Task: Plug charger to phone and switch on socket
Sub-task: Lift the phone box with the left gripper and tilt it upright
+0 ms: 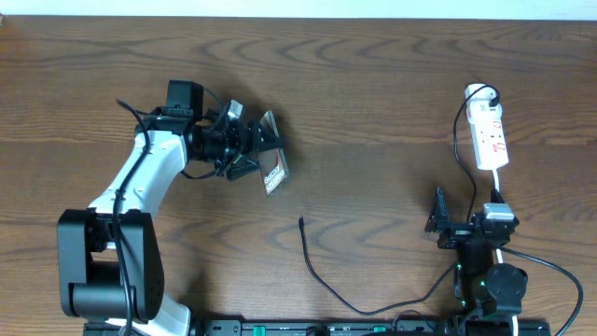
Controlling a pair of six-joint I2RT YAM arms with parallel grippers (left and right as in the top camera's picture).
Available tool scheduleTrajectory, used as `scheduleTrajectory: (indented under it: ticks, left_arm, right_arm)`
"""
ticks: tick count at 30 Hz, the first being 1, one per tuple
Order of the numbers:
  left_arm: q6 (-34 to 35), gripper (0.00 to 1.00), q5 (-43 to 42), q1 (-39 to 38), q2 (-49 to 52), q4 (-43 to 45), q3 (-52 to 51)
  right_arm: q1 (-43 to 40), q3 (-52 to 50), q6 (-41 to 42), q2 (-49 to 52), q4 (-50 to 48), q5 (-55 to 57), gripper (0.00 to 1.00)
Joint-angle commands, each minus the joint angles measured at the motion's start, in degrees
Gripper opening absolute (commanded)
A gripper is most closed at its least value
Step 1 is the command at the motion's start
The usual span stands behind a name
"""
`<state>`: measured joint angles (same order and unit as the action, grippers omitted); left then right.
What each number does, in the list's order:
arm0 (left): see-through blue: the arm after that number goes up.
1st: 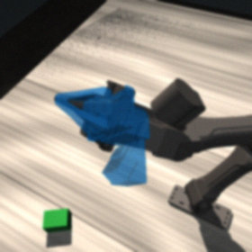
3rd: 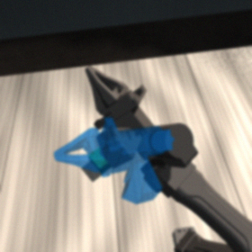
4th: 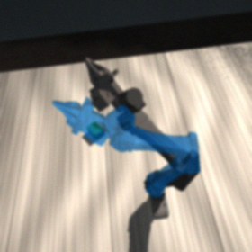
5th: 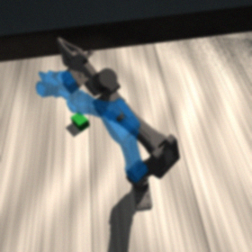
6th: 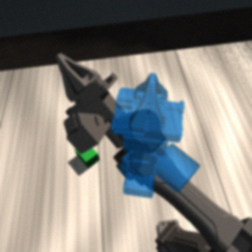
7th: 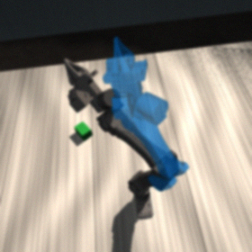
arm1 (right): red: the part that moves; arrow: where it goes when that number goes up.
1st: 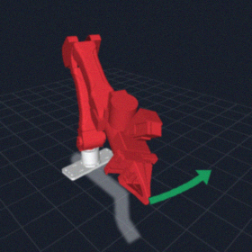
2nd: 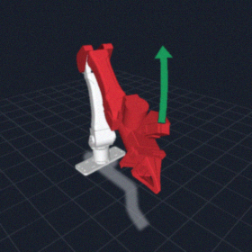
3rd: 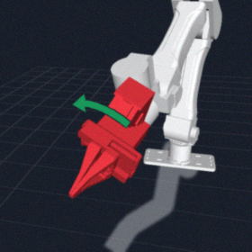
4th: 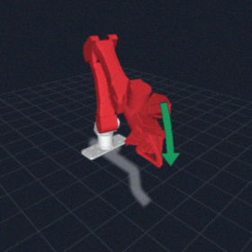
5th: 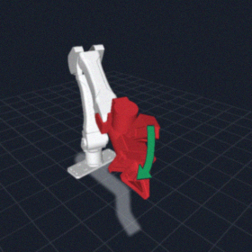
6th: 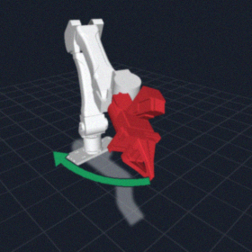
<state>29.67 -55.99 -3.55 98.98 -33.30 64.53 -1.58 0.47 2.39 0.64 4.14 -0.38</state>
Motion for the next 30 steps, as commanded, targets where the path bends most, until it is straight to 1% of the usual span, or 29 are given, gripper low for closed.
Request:
scheduleTrajectory:
  ticks: [1,8,16,21,25,30]
  left_arm:
    - [13.5,0.08,-7.1,-0.2,-1.8,0.9,1.9]
    - [26.2,0.07,-14.5,-0.2,-1.8,3.9,1.9]
    - [39.4,0.08,-15.6,-0.1,-1.8,4.5,1.9]
    - [42.2,0.07,-16.0,-0.1,-1.8,5.0,1.9]
    - [42.4,0.07,-20.2,0.0,-1.8,7.5,1.9]
    - [43.1,0.08,-21.3,0.0,-1.8,8.4,1.9]
  right_arm:
    - [0.8,-0.2,0.5,-0.1,0.2,0.2,0.99]
    - [0.8,-0.2,0.5,-0.1,0.2,0.2,0.99]
    - [0.8,-0.2,0.5,-0.1,0.2,0.2,0.99]
    - [0.8,-0.2,0.5,-0.1,0.2,0.2,0.99]
    - [0.8,-0.2,0.5,-0.1,0.2,0.2,0.99]
    - [0.8,-0.2,0.5,-0.1,0.2,0.2,0.99]
